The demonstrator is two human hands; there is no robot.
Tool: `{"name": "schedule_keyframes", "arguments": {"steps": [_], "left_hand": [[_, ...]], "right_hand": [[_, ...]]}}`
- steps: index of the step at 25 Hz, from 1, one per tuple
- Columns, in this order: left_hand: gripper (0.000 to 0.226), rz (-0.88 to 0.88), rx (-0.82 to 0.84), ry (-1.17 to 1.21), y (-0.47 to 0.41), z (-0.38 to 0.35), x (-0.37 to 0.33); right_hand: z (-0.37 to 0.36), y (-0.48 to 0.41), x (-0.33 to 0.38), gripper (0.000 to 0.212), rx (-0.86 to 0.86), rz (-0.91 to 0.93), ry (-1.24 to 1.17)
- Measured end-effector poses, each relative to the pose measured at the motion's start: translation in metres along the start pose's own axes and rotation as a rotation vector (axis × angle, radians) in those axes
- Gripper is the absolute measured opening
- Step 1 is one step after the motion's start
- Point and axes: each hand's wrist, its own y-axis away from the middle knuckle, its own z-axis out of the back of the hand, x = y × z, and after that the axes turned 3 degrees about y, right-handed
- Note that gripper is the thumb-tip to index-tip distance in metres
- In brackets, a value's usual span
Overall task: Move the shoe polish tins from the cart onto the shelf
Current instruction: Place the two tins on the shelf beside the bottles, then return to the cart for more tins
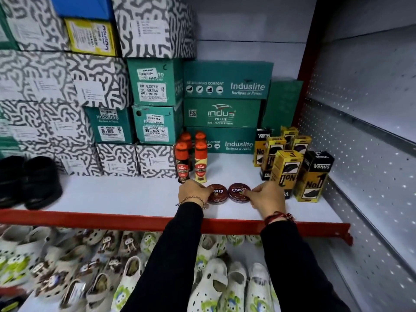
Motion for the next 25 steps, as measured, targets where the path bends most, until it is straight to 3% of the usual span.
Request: {"name": "schedule_keyframes", "arguments": {"steps": [3,8,11,13,19,25], "left_hand": [[0.024,-0.069,-0.060,-0.055,-0.004,0.000,0.003],[0.027,-0.337,-0.241,-0.164,0.011,0.024,0.004],[0.033,-0.555,-0.332,-0.178,0.022,0.047,0.006],[0.043,-0.632,-0.371,-0.309,0.025,0.063,0.013],[0.054,-0.562,-0.589,-0.462,0.052,0.128,0.050],[0.053,-0.334,-0.756,-0.508,0.094,0.201,0.117]], "right_hand": [[0.002,0.005,0.005,0.035,-0.071,0.061,0.087],[0.000,0.014,0.028,0.049,-0.108,0.494,0.095],[-0.006,0.022,0.050,0.061,-0.092,0.658,0.154],[-0.013,0.030,0.066,0.067,-0.085,0.742,0.228],[-0.058,0.075,0.114,0.073,0.009,0.965,0.223],[-0.126,0.146,0.149,0.071,0.225,1.142,0.150]]}}
